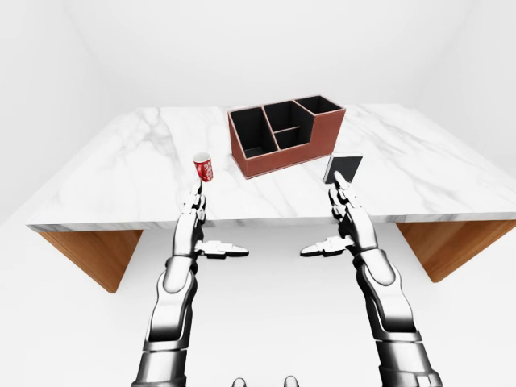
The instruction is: Pick up the book and place it in the left compartment of the caddy.
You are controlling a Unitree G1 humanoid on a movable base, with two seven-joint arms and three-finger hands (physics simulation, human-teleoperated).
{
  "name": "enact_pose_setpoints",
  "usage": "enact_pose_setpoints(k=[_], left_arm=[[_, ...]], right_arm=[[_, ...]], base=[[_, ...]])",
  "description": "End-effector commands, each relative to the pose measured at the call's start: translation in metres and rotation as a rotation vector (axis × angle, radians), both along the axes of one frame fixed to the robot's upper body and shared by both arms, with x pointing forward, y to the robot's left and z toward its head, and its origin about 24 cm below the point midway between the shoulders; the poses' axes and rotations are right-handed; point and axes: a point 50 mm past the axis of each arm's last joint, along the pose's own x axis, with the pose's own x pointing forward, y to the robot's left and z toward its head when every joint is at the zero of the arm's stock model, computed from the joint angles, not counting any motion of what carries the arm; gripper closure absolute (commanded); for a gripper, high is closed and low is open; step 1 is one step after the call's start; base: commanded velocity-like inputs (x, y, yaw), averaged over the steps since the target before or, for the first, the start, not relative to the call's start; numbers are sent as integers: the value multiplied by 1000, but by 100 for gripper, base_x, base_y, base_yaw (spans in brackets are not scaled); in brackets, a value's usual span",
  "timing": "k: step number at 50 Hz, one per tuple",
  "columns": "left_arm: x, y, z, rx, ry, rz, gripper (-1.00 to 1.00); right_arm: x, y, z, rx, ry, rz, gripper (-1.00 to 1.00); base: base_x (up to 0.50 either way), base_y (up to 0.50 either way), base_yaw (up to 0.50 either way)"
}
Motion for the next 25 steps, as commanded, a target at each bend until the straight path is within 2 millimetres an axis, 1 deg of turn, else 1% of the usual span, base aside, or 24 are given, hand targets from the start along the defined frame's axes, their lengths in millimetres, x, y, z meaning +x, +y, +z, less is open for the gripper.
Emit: enact_pose_setpoints(k=[1,5,7,8,9,10,11,15,17,19,22,24,25], left_arm=[[5,0,17,11,-66,-19,-100],[9,0,15,14,-51,-25,-100],[9,0,15,18,-52,-27,-100],[10,-1,20,20,-71,-33,-100],[10,-1,20,20,-72,-33,-100],[10,-1,22,22,-81,-34,-100],[10,0,29,17,-107,-34,-100],[12,1,39,9,-146,-36,-100],[13,2,44,3,-165,-35,-100],[14,2,53,-53,-199,-47,-100],[18,6,61,-56,-225,-32,-100],[20,7,71,-52,-260,-32,-100],[20,7,71,-52,-261,-32,-100]], right_arm=[[3,-7,33,-47,-127,14,-100],[6,-8,47,-48,-179,16,-100],[8,-8,48,-57,-182,15,-100],[9,-8,53,-62,-198,19,-100],[9,-8,53,-63,-199,19,-100],[11,-9,58,-69,-215,23,-100],[11,-9,60,-73,-222,26,-100],[15,-9,65,-97,-233,31,-100],[16,-9,69,-110,-247,37,-100],[16,-9,72,-118,-260,45,-100],[16,-10,79,-120,-285,56,-100],[17,-12,87,-132,-310,54,-100],[18,-12,87,-132,-311,54,-100]], base=[[0,0,0],[0,0,0],[0,0,0],[0,0,0],[0,0,0],[0,0,0],[0,0,0],[0,0,0],[0,0,0],[0,0,0],[0,0,0],[0,0,0],[0,0,0]])
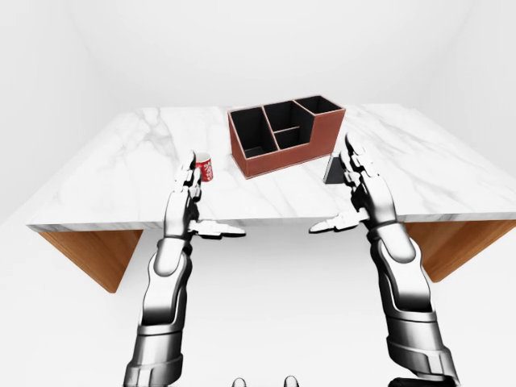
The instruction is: Pick up the book and place it in the left compartment of the caddy.
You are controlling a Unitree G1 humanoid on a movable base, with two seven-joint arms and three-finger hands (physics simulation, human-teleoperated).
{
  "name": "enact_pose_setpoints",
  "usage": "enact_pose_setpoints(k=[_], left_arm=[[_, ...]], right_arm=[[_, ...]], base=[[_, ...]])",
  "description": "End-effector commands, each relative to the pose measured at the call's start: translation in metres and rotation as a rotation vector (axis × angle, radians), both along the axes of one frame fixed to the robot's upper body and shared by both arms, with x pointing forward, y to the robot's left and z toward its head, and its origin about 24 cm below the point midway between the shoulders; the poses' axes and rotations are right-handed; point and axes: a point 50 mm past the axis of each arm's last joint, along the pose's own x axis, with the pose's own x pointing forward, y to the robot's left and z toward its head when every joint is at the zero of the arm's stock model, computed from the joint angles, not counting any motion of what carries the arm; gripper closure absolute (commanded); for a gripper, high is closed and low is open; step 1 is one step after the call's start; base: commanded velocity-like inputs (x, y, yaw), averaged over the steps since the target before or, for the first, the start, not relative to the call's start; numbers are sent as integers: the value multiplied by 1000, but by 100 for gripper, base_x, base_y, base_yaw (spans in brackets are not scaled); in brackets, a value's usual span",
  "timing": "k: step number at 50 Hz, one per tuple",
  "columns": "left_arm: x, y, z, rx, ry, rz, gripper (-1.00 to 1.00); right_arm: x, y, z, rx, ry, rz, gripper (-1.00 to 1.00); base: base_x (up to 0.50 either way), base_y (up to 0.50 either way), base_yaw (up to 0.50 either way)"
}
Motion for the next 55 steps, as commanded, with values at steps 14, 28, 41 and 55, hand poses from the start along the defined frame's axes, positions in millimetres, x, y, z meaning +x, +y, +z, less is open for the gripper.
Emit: enact_pose_setpoints(k=[14,28,41,55], left_arm=[[9,3,45,-26,-163,1,-100],[12,2,42,-43,-146,4,-100],[10,3,35,-58,-124,10,-100],[9,7,35,-65,-124,26,-100]], right_arm=[[5,-13,48,-55,-161,9,-100],[7,-15,52,-25,-168,19,-100],[9,-9,46,-28,-146,25,-100],[13,-4,42,-51,-129,17,-100]], base=[[0,0,0],[0,0,0],[-2,-46,0],[0,-6,0]])
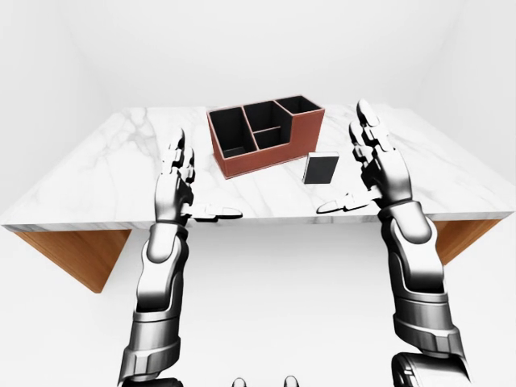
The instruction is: Pick up the book and place it in the left compartment of the caddy.
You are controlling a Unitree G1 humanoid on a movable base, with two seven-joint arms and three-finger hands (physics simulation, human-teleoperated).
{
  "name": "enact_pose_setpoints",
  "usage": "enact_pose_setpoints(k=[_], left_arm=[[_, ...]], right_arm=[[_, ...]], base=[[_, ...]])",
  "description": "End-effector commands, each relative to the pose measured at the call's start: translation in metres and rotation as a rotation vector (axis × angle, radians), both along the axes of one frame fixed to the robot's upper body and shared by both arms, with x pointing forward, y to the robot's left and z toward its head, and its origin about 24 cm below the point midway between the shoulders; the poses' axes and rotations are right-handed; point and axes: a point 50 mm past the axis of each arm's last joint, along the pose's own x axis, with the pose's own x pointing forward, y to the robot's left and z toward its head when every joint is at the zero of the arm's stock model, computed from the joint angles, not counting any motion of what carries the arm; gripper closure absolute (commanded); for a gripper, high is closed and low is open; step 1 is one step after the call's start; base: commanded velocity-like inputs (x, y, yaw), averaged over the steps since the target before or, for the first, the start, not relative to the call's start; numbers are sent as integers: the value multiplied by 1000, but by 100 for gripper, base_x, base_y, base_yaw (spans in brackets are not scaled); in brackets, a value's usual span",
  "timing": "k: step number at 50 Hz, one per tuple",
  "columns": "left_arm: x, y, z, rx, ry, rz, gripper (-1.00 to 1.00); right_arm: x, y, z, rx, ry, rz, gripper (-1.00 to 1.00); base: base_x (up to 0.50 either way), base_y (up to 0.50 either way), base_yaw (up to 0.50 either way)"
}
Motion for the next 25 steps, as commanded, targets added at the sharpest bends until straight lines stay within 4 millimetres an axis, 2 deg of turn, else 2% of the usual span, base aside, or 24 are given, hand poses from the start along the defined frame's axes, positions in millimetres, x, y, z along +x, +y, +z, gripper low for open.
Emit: enact_pose_setpoints(k=[1,9,25], left_arm=[[-1,3,0,-7,1,13,-100],[-3,3,4,-5,-20,11,-100],[1,0,4,14,-13,11,-100]], right_arm=[[2,4,-3,-18,12,3,-100],[-1,3,0,-19,0,12,-100],[2,0,-5,-11,25,9,-100]], base=[[0,0,0],[0,0,0],[25,0,0]])
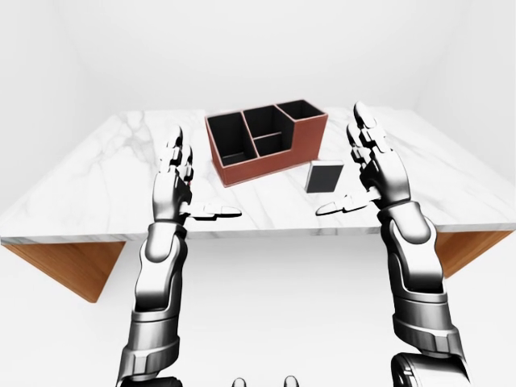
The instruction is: Pick up the book and place it in the left compartment of the caddy.
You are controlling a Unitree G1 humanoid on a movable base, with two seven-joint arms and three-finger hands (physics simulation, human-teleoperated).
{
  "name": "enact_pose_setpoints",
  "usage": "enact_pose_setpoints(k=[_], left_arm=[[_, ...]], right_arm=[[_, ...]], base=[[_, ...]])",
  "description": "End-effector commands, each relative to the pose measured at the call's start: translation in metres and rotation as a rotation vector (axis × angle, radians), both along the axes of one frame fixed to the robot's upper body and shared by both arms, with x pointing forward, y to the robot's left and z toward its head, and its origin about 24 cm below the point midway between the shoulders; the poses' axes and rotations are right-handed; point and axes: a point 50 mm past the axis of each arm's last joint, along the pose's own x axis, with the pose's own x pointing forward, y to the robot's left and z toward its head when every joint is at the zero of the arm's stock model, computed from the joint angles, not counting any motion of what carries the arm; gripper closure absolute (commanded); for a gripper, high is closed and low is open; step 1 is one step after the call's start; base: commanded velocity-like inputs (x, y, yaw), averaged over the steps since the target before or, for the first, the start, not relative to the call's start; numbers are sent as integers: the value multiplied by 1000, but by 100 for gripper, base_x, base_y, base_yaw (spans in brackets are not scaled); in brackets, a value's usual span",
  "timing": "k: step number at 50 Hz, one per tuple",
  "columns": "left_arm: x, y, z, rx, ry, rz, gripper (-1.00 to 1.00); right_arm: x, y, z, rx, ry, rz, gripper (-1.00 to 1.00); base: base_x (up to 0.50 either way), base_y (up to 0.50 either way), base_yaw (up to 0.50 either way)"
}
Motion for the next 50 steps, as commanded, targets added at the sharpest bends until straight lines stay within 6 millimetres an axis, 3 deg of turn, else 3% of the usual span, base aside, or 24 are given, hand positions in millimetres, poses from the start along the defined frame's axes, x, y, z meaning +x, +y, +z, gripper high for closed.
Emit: enact_pose_setpoints(k=[1,35,50], left_arm=[[2,-1,0,10,3,0,-100],[3,-4,-3,15,17,-5,-100],[-2,-5,10,20,-43,-6,-100]], right_arm=[[1,-1,-3,6,17,0,-100],[-3,-5,1,34,-10,-4,-100],[-11,-5,16,32,-80,6,-100]], base=[[27,0,0],[24,0,0],[24,0,0]])
